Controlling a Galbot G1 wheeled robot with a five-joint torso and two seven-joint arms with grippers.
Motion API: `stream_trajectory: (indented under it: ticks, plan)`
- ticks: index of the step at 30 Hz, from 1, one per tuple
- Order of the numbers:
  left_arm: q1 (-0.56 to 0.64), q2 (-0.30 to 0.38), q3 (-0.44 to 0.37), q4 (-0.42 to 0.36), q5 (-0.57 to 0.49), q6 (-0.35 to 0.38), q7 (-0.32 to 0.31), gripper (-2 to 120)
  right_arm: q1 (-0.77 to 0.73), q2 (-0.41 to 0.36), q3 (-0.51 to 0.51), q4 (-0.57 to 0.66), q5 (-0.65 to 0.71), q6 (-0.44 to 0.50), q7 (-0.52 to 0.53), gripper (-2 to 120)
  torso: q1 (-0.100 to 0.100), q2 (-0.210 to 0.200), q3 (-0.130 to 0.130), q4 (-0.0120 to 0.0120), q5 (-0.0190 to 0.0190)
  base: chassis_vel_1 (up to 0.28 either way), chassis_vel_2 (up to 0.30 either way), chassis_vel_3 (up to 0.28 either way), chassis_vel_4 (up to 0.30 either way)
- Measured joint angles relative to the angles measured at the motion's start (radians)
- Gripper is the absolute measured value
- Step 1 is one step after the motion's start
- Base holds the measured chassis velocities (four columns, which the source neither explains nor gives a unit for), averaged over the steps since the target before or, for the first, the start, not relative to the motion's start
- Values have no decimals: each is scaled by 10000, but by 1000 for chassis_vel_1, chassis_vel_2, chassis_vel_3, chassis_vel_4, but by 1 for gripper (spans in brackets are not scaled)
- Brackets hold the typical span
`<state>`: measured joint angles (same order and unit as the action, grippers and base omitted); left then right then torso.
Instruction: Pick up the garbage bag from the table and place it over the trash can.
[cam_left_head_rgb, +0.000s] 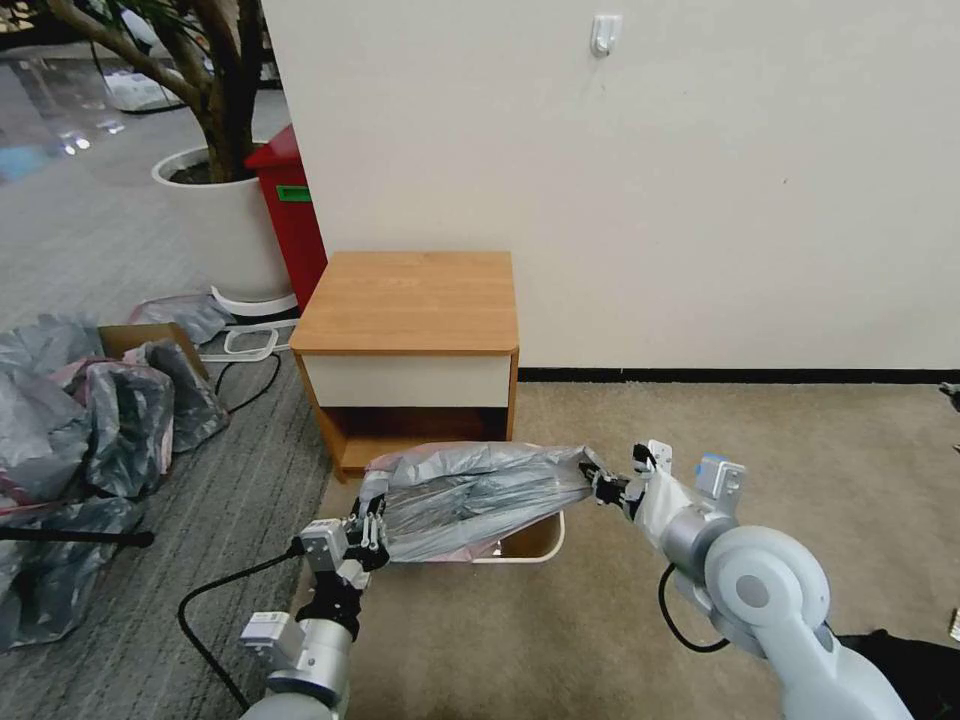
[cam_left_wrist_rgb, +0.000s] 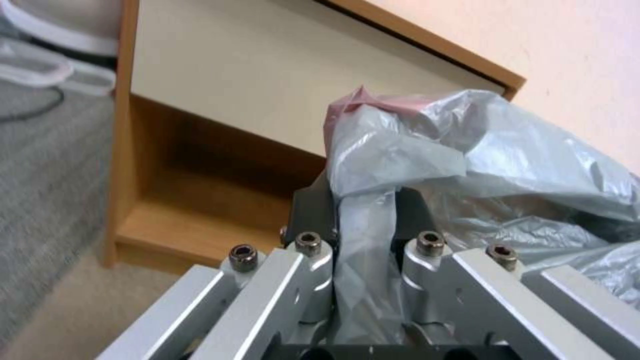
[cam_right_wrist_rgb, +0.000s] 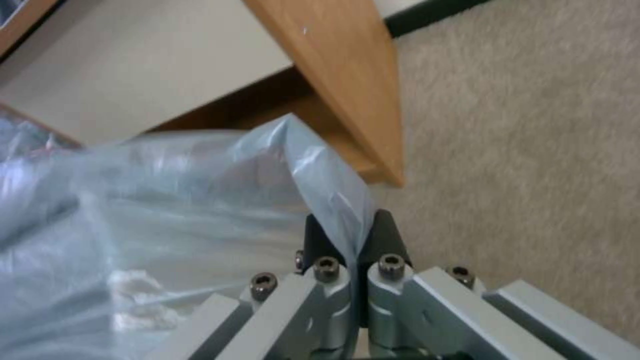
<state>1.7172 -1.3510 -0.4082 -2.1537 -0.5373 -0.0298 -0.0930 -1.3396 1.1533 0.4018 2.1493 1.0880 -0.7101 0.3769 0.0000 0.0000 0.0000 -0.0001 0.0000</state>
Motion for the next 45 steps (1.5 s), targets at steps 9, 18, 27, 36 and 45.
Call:
stream_trajectory:
  ticks: [9, 18, 27, 36, 45]
  plan:
    - [-419, -41, -174, 90, -1827, 622, -370, 9, -741, -14, 170, 691, 351, 17, -156, 0, 0, 0, -1, 1, -1, 0, 0, 0, 0]
    - [-681, -17, -310, 158, -2917, 1086, -803, 9, -1168, 93, -174, 1258, 292, 44, 397, 0, 0, 0, -1, 1, -1, 0, 0, 0, 0]
    - [-673, 78, -515, -120, -4304, 1638, -995, 9, -1084, 502, -728, 171, -2993, 1876, -2154, 0, 0, 0, 0, 0, 0, 0, 0, 0, 0]
    - [-858, 206, -634, -179, -4973, 1929, -1132, 9, -965, 493, -992, -661, -4948, 2809, -3645, 3, 0, 0, 0, 1, 0, 0, 0, 0, 0]
    - [-940, 222, -600, -249, -5171, 2048, -1196, 9, -792, 450, -1071, -1720, -6824, 3929, -4280, 6, 0, 0, 0, 0, 0, 0, 0, 0, 0]
